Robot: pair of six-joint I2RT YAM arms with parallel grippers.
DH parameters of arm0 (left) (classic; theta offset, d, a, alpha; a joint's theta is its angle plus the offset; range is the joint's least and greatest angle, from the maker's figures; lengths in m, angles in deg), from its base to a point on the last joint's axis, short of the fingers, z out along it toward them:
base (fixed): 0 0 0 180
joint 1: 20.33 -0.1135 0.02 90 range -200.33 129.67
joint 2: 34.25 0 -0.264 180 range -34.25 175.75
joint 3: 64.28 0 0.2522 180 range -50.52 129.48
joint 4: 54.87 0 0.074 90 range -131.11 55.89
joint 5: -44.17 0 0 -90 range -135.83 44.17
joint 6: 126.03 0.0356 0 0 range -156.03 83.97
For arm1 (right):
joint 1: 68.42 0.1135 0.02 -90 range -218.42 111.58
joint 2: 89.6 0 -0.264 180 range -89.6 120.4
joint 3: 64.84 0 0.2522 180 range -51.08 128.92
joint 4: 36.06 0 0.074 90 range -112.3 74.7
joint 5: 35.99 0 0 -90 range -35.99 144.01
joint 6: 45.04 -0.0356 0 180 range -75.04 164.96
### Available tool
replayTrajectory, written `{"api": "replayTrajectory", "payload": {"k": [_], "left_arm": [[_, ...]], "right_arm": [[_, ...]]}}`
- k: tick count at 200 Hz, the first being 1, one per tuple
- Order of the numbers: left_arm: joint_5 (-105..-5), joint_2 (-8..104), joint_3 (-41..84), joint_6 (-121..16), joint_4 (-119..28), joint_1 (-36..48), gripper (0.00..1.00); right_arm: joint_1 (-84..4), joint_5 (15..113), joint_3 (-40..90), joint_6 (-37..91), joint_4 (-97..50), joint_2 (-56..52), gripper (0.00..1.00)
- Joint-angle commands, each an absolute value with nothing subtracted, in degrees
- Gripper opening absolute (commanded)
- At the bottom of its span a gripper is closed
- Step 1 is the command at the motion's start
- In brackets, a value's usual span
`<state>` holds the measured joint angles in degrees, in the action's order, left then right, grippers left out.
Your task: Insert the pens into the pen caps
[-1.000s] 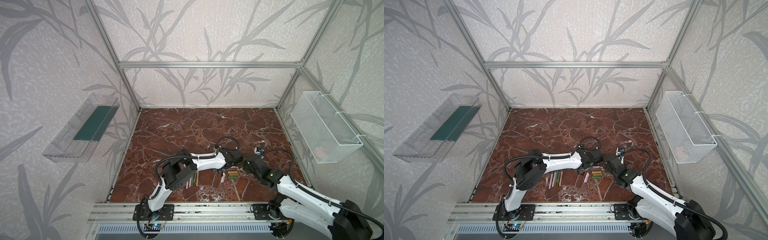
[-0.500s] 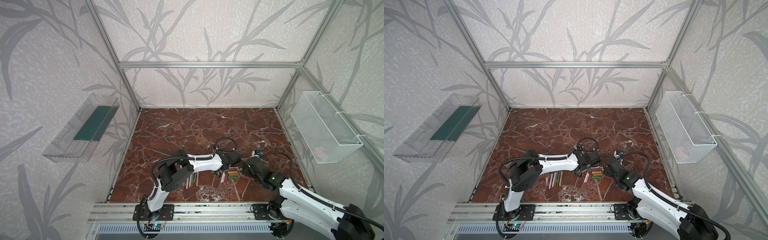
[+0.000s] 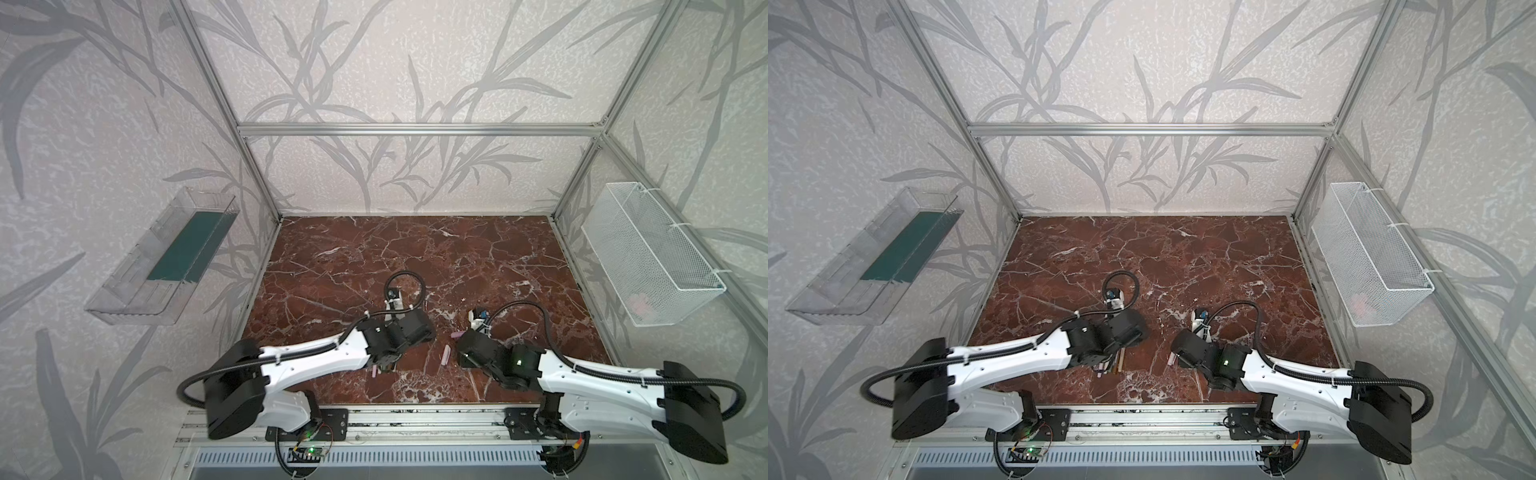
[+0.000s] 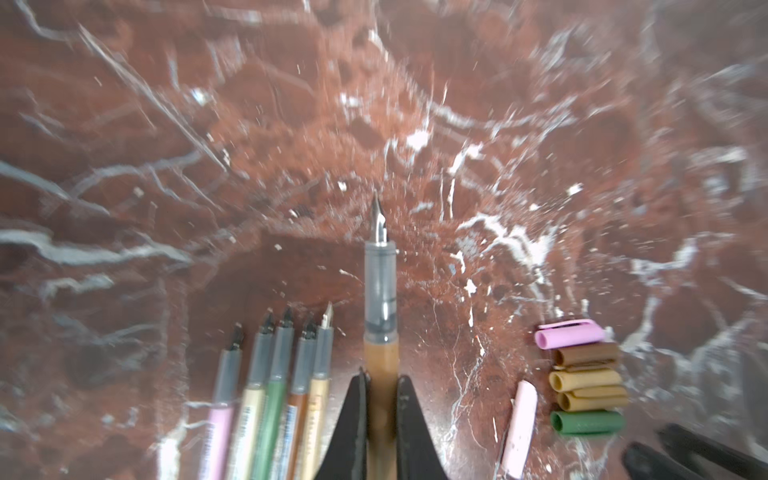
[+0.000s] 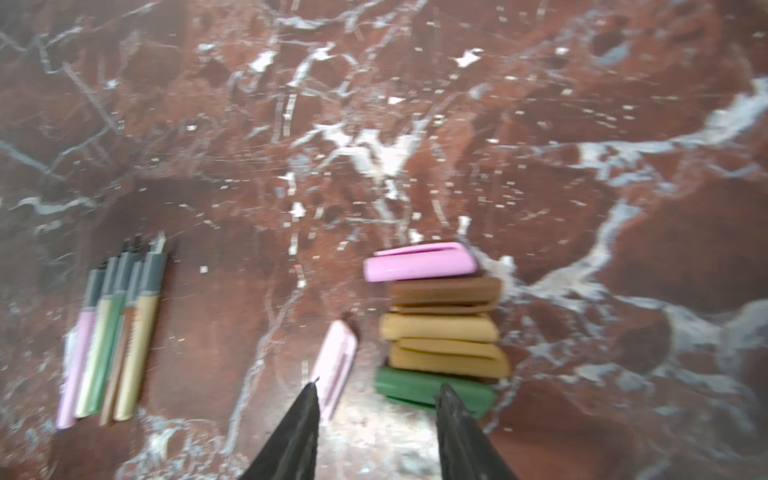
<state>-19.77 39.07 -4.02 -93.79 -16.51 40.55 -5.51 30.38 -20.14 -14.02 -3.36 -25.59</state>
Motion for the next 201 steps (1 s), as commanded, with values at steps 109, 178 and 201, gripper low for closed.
{"api": "replayTrajectory", "payload": {"k": [109, 178, 201], "left_arm": [[-27.78, -3.13, -34.36, -37.38, -46.82, 25.95, 0.00], [-49.09, -0.14, -32.09, -39.45, -44.44, 24.82, 0.00], [-53.41, -0.39, -31.96, -40.17, -45.12, 24.63, 0.00]], "right_arm": [[3.05, 24.22, -9.52, -23.86, -2.53, -4.03, 0.39], [3.23, 23.61, -9.99, -27.09, -0.67, -1.24, 0.39], [3.22, 23.60, -9.36, -28.11, 0.47, 0.46, 0.40]]}}
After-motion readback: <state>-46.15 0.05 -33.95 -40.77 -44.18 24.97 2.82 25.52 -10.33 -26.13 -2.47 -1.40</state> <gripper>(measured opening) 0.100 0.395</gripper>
